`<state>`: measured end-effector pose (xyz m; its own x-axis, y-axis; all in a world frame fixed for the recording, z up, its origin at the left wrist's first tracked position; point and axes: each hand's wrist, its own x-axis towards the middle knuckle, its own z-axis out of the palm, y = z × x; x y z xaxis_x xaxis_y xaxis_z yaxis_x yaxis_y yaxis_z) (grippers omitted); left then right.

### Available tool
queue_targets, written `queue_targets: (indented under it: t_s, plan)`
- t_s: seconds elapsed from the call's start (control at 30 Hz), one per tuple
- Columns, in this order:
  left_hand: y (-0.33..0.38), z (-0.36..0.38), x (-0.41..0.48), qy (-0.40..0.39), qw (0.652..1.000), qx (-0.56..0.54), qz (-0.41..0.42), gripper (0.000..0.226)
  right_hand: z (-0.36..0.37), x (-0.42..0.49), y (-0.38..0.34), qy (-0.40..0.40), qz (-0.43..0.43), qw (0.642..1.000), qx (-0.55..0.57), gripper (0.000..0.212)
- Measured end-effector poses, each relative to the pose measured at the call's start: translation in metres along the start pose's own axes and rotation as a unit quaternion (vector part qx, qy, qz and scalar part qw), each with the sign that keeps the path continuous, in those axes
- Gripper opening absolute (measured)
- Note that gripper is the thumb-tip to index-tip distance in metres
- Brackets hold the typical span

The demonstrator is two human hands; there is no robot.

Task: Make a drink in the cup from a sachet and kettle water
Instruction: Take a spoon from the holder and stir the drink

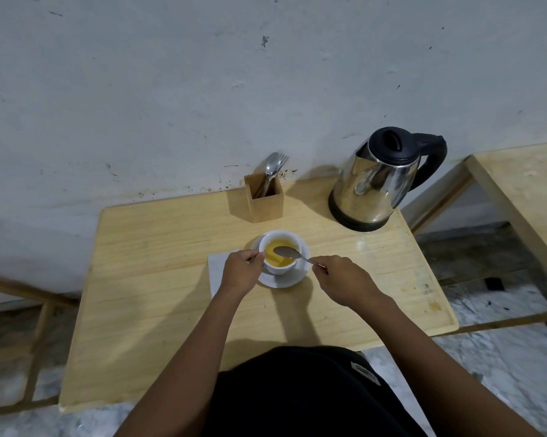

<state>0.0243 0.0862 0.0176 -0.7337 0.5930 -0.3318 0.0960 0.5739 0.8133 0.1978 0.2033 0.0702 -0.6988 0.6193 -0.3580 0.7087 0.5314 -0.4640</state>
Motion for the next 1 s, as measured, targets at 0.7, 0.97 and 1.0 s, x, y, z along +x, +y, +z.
queue_targets:
  t_s: [0.7,0.97,1.0]
  plan:
    - [-0.001,0.001,0.003,-0.013,1.0,0.009,-0.005,0.028,-0.048,0.055,-0.074,-0.005,-0.143,0.901,-0.409,0.015]
    - [-0.001,0.002,0.004,-0.019,1.0,0.006,-0.023,0.025,-0.042,0.055,-0.085,-0.045,-0.164,0.914,-0.37,0.018]
    - [0.0,0.001,0.004,-0.019,1.0,0.005,-0.025,0.025,-0.041,0.056,-0.085,-0.037,-0.161,0.915,-0.367,0.018]
